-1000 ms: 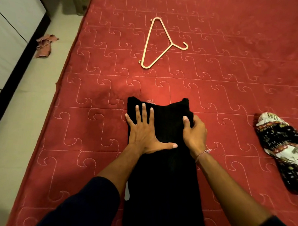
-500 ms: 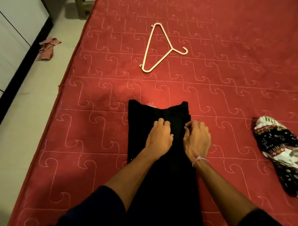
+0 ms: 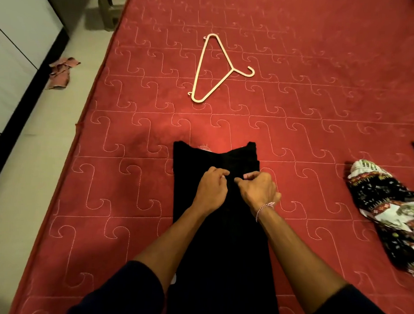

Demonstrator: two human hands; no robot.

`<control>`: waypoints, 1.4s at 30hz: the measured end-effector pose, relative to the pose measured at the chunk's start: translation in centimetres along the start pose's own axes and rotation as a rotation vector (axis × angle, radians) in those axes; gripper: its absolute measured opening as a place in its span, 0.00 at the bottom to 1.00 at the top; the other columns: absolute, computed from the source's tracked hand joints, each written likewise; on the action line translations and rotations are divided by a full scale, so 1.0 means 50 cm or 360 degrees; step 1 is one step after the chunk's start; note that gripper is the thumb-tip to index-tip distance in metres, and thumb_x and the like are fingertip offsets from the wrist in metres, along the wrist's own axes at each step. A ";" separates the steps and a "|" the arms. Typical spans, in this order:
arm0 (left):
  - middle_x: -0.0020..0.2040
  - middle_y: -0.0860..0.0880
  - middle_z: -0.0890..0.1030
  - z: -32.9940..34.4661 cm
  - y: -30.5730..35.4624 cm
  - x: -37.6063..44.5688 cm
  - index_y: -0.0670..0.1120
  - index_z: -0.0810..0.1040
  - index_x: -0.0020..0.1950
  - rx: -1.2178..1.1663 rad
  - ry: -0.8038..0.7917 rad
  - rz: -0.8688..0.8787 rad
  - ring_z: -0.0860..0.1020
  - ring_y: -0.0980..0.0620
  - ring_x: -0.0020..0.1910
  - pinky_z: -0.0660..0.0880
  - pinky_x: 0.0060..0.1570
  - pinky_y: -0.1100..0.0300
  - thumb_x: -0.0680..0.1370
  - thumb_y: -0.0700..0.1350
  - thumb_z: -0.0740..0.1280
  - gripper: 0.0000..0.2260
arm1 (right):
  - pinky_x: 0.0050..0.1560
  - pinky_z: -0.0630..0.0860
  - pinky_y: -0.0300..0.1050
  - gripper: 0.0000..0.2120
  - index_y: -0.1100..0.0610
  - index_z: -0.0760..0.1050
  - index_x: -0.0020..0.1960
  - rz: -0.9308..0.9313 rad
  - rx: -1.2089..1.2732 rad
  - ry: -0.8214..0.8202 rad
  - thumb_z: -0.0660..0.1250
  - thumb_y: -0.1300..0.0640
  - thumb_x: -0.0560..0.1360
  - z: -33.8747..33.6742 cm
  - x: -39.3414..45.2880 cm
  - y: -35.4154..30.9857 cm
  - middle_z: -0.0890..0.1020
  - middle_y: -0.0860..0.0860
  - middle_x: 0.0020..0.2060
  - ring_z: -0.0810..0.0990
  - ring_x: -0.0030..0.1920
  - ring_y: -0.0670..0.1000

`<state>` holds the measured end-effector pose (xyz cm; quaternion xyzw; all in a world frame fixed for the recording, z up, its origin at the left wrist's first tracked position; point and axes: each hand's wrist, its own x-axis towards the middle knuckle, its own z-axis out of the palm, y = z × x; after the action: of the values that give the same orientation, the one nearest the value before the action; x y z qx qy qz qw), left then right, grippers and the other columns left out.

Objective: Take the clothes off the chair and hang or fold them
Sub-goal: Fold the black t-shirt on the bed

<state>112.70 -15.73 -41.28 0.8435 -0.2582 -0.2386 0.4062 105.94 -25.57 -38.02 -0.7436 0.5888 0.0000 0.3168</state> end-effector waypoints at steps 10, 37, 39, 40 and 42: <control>0.34 0.50 0.77 -0.052 0.020 -0.011 0.33 0.79 0.45 -0.0986 0.0094 -0.0392 0.75 0.58 0.34 0.72 0.37 0.64 0.79 0.49 0.70 0.17 | 0.51 0.78 0.54 0.21 0.53 0.70 0.68 -0.0970 -0.0045 -0.0212 0.69 0.58 0.77 0.042 -0.113 0.008 0.77 0.51 0.53 0.79 0.52 0.55; 0.54 0.45 0.78 -0.089 -0.120 -0.050 0.44 0.77 0.61 0.1044 0.0752 0.0582 0.76 0.48 0.49 0.75 0.43 0.56 0.78 0.43 0.69 0.13 | 0.45 0.75 0.49 0.24 0.55 0.76 0.68 -0.1592 -0.0822 0.0094 0.72 0.61 0.72 0.126 -0.200 0.115 0.78 0.53 0.53 0.76 0.49 0.56; 0.57 0.45 0.79 -0.076 -0.142 -0.068 0.45 0.80 0.61 0.1174 0.0402 0.0842 0.79 0.45 0.55 0.76 0.49 0.52 0.76 0.43 0.71 0.13 | 0.49 0.77 0.50 0.24 0.55 0.77 0.68 -0.1553 -0.0833 0.0035 0.72 0.58 0.72 0.123 -0.212 0.121 0.78 0.54 0.57 0.77 0.53 0.56; 0.60 0.44 0.79 -0.072 -0.151 -0.075 0.45 0.80 0.62 0.1185 0.0251 0.0833 0.79 0.44 0.58 0.76 0.53 0.51 0.76 0.44 0.72 0.14 | 0.52 0.78 0.51 0.23 0.55 0.77 0.67 -0.1537 -0.0820 0.0010 0.71 0.57 0.73 0.121 -0.217 0.122 0.79 0.55 0.58 0.78 0.55 0.56; 0.67 0.43 0.76 -0.073 -0.153 -0.092 0.45 0.77 0.68 0.1170 0.0068 0.0688 0.75 0.43 0.66 0.74 0.61 0.50 0.78 0.46 0.70 0.19 | 0.58 0.77 0.51 0.20 0.56 0.77 0.67 -0.1495 -0.0771 -0.0037 0.68 0.56 0.76 0.109 -0.231 0.128 0.79 0.55 0.61 0.78 0.59 0.56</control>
<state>113.34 -6.67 -44.55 0.8634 -0.4884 -0.0224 0.1244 98.83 -13.57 -41.06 -0.9792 0.1718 0.0024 0.1082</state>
